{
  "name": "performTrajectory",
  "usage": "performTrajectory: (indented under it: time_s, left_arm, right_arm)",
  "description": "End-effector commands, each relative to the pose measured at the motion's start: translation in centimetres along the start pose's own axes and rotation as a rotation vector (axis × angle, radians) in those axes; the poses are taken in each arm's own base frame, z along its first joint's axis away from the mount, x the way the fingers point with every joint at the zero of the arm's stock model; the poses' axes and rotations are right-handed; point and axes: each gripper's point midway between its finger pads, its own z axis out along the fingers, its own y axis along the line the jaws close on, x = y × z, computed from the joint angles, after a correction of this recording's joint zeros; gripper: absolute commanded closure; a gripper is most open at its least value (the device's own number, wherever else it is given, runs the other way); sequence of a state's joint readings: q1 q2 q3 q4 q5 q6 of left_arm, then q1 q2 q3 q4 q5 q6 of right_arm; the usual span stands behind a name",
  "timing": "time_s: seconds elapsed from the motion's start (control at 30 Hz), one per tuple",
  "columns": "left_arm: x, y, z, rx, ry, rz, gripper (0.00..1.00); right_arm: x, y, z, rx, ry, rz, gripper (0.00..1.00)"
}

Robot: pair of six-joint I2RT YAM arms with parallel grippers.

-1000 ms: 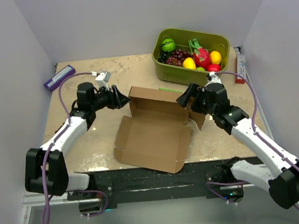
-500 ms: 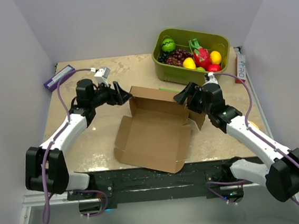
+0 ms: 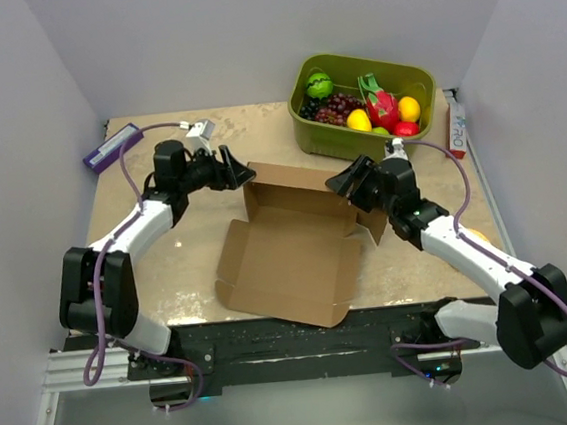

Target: Fold the paper box

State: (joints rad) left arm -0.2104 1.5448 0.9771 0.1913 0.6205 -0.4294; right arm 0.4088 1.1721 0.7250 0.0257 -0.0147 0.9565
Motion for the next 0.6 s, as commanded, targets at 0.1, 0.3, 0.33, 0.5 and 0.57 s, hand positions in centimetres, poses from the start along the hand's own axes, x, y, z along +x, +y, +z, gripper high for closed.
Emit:
performTrajectory:
  time_s: [0.1, 0.3, 0.33, 0.5, 0.57]
  left_arm:
    - [1.5, -2.4, -1.7, 0.071, -0.01, -0.015, 0.3]
    - [2.5, -3.5, -4.1, 0.063, -0.007, 0.005, 0.29]
    - [3.0, -3.3, -4.4, 0.04, 0.007, -0.001, 0.27]
    - [1.2, -1.8, -5.7, -0.061, -0.052, 0.004, 0.2]
    - [0.5, -1.0, -5.7, -0.077, -0.069, -0.013, 0.19]
  right_arm:
    - [0.1, 1.3, 1.8, -0.088, 0.008, 0.033, 0.46]
    - [0.5, 2.3, 3.2, -0.146, 0.041, 0.0, 0.63]
    - [0.5, 2.3, 3.3, -0.147, 0.045, -0.013, 0.66]
    - [0.9, 2.7, 3.9, -0.17, 0.073, -0.03, 0.71]
    - [1.0, 2.7, 4.0, -0.173, 0.08, -0.033, 0.71]
